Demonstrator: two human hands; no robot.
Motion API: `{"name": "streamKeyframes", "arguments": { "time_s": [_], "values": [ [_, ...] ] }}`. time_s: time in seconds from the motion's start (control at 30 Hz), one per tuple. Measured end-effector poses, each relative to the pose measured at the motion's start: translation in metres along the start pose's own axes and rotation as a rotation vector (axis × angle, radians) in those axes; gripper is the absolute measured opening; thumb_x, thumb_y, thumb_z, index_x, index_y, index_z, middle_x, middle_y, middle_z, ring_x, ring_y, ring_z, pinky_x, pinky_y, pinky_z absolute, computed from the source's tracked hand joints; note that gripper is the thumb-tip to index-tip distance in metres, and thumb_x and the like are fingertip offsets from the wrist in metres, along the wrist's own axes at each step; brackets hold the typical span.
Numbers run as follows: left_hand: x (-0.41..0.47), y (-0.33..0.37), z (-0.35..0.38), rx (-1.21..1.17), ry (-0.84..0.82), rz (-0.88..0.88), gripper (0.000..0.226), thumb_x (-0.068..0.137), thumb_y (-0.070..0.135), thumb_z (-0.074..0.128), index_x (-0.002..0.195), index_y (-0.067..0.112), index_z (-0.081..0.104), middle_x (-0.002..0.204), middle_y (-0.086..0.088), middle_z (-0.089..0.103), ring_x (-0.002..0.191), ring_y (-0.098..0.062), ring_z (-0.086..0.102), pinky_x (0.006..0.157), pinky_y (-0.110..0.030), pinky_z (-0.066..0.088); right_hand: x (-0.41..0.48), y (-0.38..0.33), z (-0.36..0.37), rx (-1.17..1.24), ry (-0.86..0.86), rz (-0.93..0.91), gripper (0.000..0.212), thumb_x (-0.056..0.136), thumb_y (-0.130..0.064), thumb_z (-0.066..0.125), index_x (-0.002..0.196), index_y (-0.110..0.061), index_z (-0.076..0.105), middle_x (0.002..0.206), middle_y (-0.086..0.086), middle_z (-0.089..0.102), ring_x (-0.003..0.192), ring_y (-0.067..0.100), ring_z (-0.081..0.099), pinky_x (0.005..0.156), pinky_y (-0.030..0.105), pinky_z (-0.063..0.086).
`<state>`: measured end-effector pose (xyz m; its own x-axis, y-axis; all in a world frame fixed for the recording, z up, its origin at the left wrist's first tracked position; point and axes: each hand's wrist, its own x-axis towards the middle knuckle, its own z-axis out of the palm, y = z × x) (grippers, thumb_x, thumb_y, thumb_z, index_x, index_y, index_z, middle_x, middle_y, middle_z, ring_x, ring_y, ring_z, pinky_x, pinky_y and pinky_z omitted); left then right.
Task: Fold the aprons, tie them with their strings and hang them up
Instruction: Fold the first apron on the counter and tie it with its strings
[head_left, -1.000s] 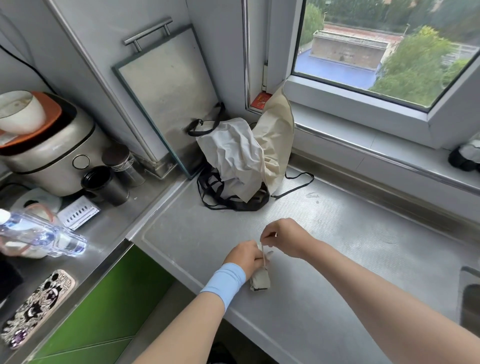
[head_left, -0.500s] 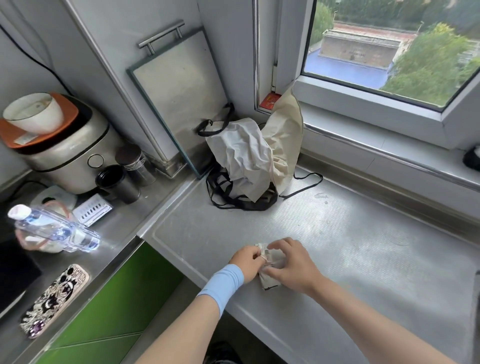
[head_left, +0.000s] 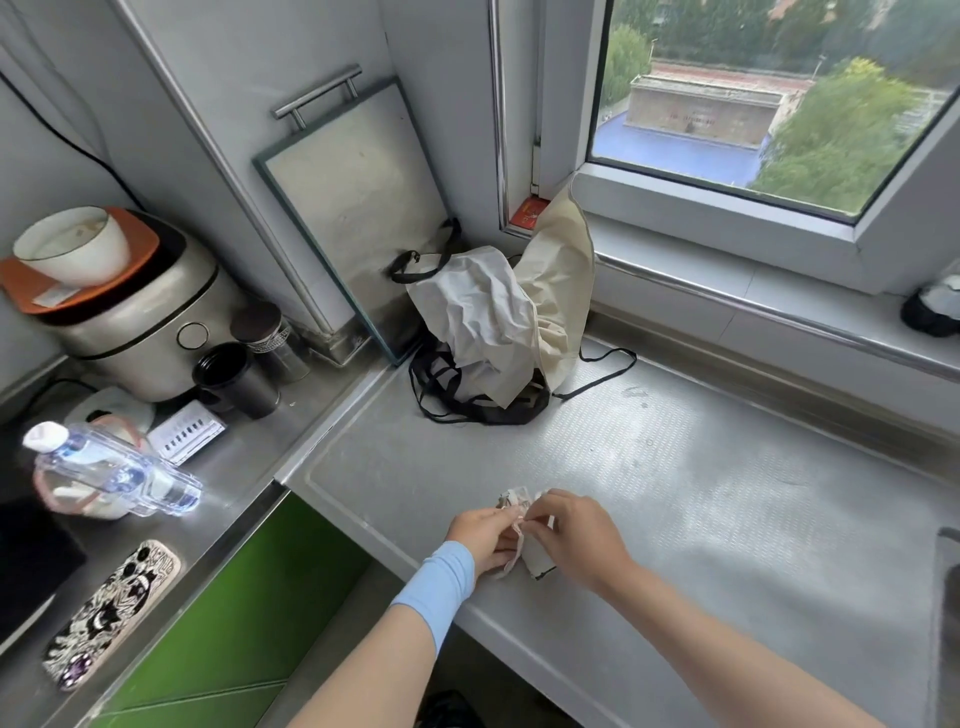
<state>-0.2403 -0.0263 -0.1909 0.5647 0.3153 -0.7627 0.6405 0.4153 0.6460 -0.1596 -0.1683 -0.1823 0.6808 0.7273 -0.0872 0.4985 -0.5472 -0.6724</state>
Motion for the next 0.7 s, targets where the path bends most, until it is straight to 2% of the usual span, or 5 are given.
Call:
{"name": "streamKeyframes", "arguments": {
  "time_s": [0.2, 0.3, 0.43, 0.53, 0.7],
  "values": [
    [-0.005, -0.010, 0.000, -0.098, 0.012, -0.032, 0.021, 0.096, 0.020, 0.058, 0.099, 0.002, 0.068, 0.086, -0.013, 0.069, 0.073, -0.022, 0.067, 0.067, -0.029, 0.058, 0.007, -0.006, -0.008, -0.043, -0.345, 0.140, 0.031, 0.097, -0.027, 0.037, 0.067, -0.024, 0.038, 0.067, -0.003, 0.050, 0.069, 0.019, 0.050, 0.063, 0.035, 0.038],
    [-0.003, -0.011, 0.003, -0.077, 0.050, -0.007, 0.019, 0.097, 0.019, 0.056, 0.089, 0.005, 0.067, 0.082, -0.012, 0.068, 0.067, -0.021, 0.066, 0.063, -0.027, 0.057, 0.011, -0.006, -0.010, -0.031, -0.310, 0.117, 0.035, 0.099, -0.031, 0.044, 0.064, -0.024, 0.040, 0.065, -0.005, 0.047, 0.062, 0.015, 0.045, 0.060, 0.034, 0.035],
    [-0.005, -0.008, 0.002, -0.045, 0.072, 0.025, 0.022, 0.098, 0.017, 0.053, 0.086, 0.005, 0.066, 0.081, -0.012, 0.071, 0.069, -0.023, 0.069, 0.063, -0.029, 0.058, 0.016, -0.006, -0.017, 0.265, -0.184, 0.163, 0.022, 0.090, -0.027, 0.069, 0.069, -0.030, 0.066, 0.079, -0.008, 0.059, 0.062, 0.003, 0.053, 0.062, 0.018, 0.040],
    [-0.005, -0.008, 0.003, -0.023, 0.083, 0.039, 0.025, 0.099, 0.016, 0.051, 0.083, 0.006, 0.066, 0.079, -0.010, 0.071, 0.068, -0.022, 0.069, 0.061, -0.027, 0.057, 0.016, -0.005, -0.019, 0.372, -0.282, 0.368, 0.038, 0.093, -0.020, 0.058, 0.056, -0.020, 0.049, 0.053, -0.009, 0.045, 0.052, 0.011, 0.039, 0.052, 0.024, 0.032],
    [-0.001, -0.012, 0.001, -0.014, 0.141, 0.051, 0.025, 0.097, 0.016, 0.054, 0.079, 0.007, 0.068, 0.087, -0.014, 0.072, 0.078, -0.025, 0.070, 0.074, -0.037, 0.059, 0.016, 0.007, -0.027, 0.291, -0.262, 0.425, 0.029, 0.088, -0.024, 0.058, 0.061, -0.017, 0.050, 0.064, -0.003, 0.051, 0.056, 0.012, 0.045, 0.055, 0.024, 0.034]
  ]
}}
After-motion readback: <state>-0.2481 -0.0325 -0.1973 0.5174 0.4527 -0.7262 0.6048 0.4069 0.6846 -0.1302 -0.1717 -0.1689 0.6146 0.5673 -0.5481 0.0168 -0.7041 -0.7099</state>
